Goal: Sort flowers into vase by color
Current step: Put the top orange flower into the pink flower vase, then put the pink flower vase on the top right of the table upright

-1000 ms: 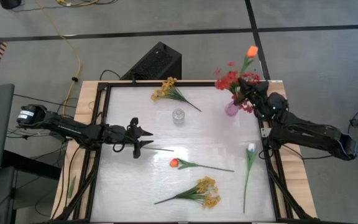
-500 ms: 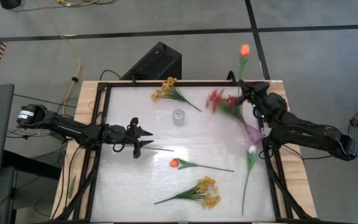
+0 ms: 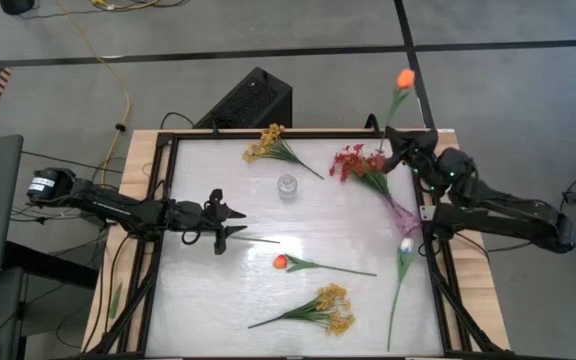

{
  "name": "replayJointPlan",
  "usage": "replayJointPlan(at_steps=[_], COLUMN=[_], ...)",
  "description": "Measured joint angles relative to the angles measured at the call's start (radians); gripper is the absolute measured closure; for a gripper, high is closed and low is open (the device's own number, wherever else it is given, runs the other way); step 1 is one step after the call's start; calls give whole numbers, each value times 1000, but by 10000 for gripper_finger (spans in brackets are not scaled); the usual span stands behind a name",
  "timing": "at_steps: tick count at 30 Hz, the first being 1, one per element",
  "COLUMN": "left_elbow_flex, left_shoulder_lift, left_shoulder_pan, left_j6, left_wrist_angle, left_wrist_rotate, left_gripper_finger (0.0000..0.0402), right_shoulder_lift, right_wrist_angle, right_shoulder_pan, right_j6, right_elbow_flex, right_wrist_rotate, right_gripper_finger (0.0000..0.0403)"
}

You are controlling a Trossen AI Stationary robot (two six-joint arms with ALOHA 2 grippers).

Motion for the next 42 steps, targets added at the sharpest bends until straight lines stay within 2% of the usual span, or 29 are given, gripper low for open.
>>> replayJointPlan(at_steps=[5,10,16,22,26,29,33,38,42], left_elbow_flex=[0,0,0,0,0,0,0,0,0], left_shoulder_lift=[0,0,0,0,0,0,0,0,0], left_shoulder_pan=[0,0,0,0,0,0,0,0,0], left_j6=[-1,8,3,3,9,12,13,16,16], left_wrist_angle=[61,109,97,94,92,87,86,86,86], left_wrist_rotate=[11,106,110,109,109,108,108,108,108], left_gripper_finger=[258,258,258,258,258,258,258,258,258], right_shoulder_lift=[65,193,393,578,663,709,731,730,730], right_wrist_angle=[-136,-266,-378,-374,-359,-361,-451,-803,-1072], right_shoulder_pan=[93,191,303,455,537,550,535,449,324], right_j6=[150,352,569,611,663,725,740,671,673], right_elbow_flex=[67,70,69,69,69,70,125,290,394], right_wrist_rotate=[-49,-159,-328,-527,-551,-576,-592,-520,-487], right_gripper_finger=[388,388,388,388,388,378,338,289,250])
